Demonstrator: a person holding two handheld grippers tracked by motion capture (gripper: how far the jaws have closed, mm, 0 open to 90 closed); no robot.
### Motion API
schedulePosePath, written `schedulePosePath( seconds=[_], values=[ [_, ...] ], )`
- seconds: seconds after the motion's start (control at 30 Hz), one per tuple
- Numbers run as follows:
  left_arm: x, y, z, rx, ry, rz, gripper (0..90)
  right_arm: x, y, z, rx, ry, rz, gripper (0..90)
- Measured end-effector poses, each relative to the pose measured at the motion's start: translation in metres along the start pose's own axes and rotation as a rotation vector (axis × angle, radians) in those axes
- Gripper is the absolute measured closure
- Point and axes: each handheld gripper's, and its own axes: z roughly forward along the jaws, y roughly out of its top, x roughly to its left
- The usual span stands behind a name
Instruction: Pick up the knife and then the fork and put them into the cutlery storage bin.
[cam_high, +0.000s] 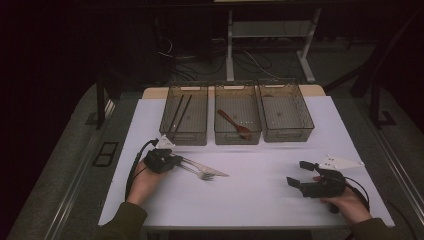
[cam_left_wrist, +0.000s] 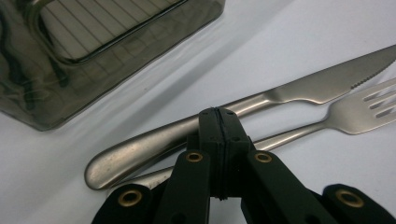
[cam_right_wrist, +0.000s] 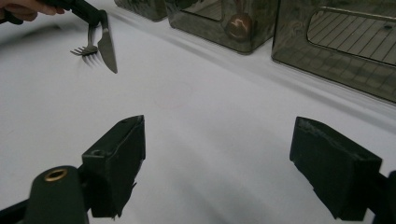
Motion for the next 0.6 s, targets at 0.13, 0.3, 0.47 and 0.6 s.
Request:
schedulePosePath(
  seconds=[0.13, 0.3, 0.47, 0.6],
  values=[
    [0.001, -0.001, -0.001, 0.025, 0.023, 0.005, 89.0, 0.000, 0.000, 0.000, 0.002, 0.001, 0.000, 17.6],
    [0.001, -0.002, -0.002, 0.036, 0.029, 0.009, 89.0, 0.001, 0.000, 0.001, 0.005, 0.001, -0.002, 17.6],
    [0.002, -0.008, -0.009, 0.053, 0.024, 0.000, 89.0, 0.000, 0.000, 0.000, 0.002, 0.000, 0.002, 17.6],
    [0.003, -0.015, -0.017, 0.060, 0.000, -0.008, 89.0, 0.000, 0.000, 0.001, 0.005, 0.003, 0.000, 17.6]
  ],
)
